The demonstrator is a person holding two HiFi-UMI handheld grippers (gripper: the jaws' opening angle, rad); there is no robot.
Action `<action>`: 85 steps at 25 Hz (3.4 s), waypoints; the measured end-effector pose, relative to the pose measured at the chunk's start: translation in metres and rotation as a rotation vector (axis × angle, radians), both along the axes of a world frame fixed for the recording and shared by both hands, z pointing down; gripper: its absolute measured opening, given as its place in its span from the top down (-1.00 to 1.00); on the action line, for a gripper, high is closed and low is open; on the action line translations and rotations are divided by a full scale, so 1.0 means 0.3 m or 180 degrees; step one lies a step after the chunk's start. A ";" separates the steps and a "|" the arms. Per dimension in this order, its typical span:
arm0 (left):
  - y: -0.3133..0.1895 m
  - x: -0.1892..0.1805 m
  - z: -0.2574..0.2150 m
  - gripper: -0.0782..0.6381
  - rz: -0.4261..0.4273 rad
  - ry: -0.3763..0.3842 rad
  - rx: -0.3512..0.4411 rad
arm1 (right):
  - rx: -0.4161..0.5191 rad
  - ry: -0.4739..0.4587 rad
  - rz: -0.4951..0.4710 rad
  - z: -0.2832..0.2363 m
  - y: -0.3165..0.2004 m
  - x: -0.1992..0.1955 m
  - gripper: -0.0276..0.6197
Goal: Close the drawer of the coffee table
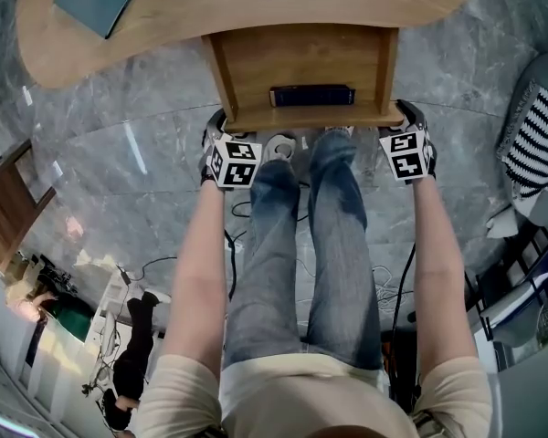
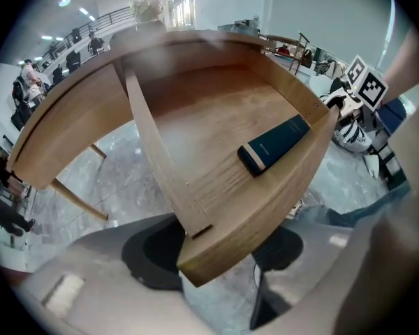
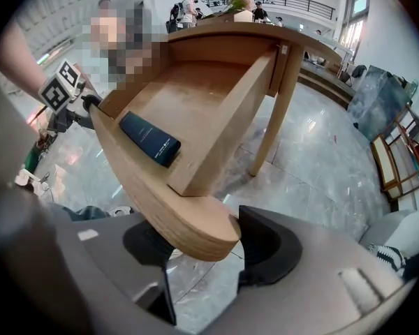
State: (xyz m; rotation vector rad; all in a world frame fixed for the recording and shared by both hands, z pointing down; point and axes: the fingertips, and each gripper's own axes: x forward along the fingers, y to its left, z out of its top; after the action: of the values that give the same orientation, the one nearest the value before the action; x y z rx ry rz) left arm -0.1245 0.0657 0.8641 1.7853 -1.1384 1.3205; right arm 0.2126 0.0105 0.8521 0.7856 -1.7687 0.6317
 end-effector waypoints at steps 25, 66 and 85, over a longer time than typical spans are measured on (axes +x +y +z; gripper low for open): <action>-0.007 0.004 -0.222 0.08 -0.0056 -0.0072 -0.0138 | -0.0186 -0.0096 0.0079 -0.202 0.001 0.006 0.16; -0.299 -0.048 -0.248 0.10 0.0058 -0.0123 -0.0005 | 0.0026 -0.0092 -0.0049 -0.218 -0.277 -0.037 0.20; -0.454 -0.067 -0.247 0.10 -0.0013 -0.0128 0.0015 | 0.0129 -0.0143 -0.0069 -0.223 -0.431 -0.056 0.20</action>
State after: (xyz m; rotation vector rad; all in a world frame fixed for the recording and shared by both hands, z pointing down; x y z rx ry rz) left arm -0.1445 -0.0704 0.7900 1.7662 -1.1671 1.3580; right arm 0.1959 -0.1189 0.7853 0.7841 -1.8335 0.6049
